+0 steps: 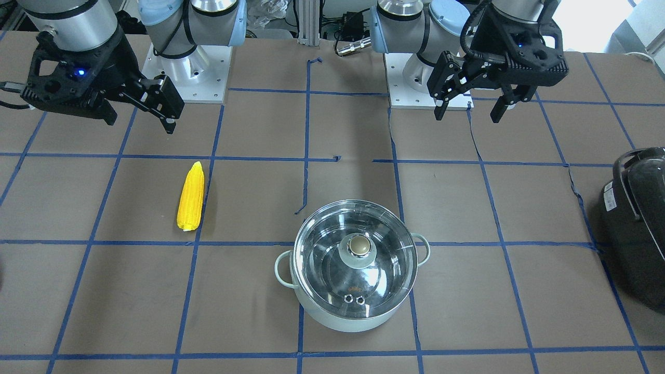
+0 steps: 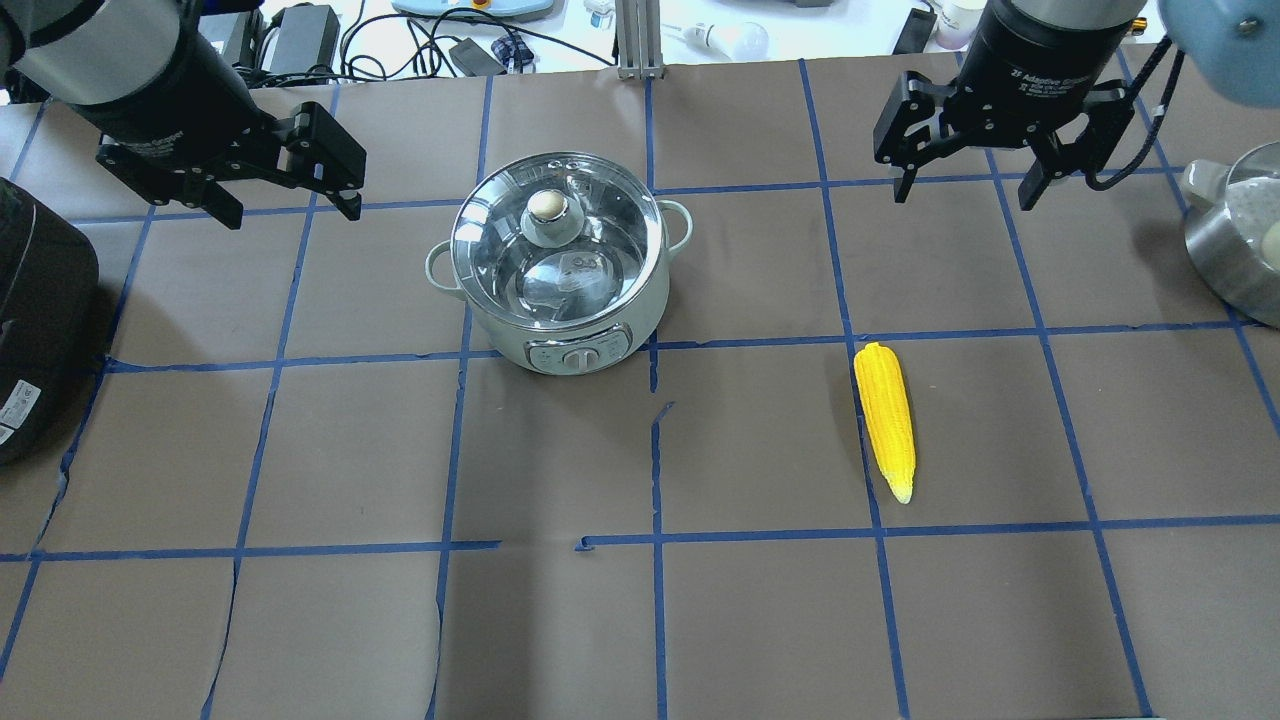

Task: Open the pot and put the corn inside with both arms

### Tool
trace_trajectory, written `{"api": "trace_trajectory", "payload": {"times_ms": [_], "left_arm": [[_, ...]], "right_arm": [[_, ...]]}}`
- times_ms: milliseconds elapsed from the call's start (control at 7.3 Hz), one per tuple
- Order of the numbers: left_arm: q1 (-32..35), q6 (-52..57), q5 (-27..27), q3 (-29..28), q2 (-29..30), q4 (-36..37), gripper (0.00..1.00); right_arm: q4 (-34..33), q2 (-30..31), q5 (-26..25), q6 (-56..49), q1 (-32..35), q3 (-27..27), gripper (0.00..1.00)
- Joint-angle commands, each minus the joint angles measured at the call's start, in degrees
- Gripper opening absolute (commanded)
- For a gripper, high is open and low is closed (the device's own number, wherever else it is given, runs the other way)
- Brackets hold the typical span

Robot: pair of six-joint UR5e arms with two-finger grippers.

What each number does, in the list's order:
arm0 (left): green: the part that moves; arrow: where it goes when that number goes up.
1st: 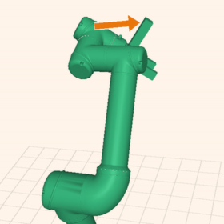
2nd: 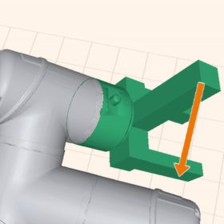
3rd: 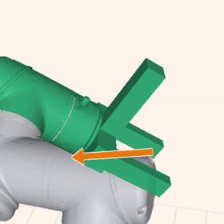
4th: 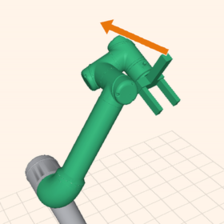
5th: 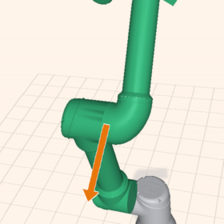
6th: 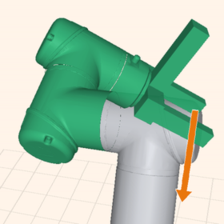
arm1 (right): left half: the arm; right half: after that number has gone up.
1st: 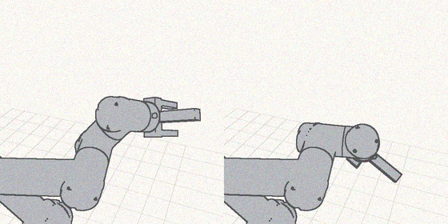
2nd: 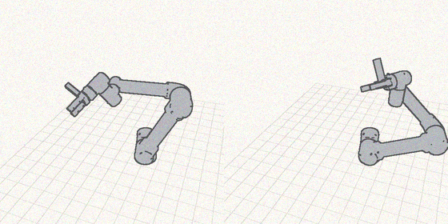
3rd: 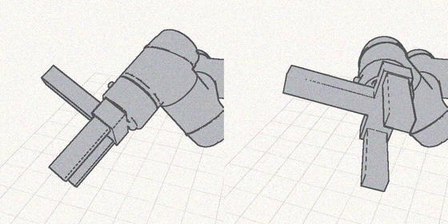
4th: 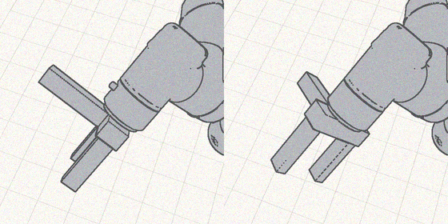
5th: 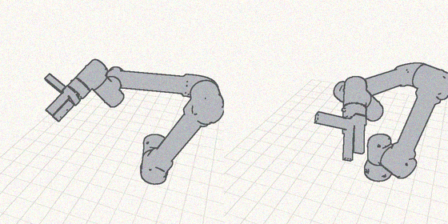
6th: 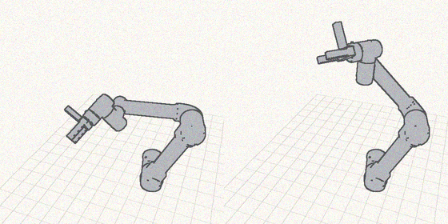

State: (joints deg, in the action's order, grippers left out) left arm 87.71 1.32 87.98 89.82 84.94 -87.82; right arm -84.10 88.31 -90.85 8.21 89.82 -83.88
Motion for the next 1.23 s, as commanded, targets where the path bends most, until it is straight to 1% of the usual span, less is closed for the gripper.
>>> {"api": "trace_trajectory", "payload": {"times_ms": [0, 822, 1096], "left_arm": [[0.0, 0.0, 0.0, 0.0, 0.1, -0.1, 1.0], [0.0, 0.3, -0.1, -0.1, -0.3, 0.1, 1.0], [0.0, 0.1, -0.2, -0.4, 0.5, 0.2, 1.0]], "right_arm": [[0.0, 0.0, 0.0, 0.0, 0.0, -0.1, 1.0], [0.0, 0.0, 0.0, 0.0, 0.0, -1.1, 1.0], [0.0, -0.2, 0.0, 0.0, 0.0, -1.2, 1.0]]}}
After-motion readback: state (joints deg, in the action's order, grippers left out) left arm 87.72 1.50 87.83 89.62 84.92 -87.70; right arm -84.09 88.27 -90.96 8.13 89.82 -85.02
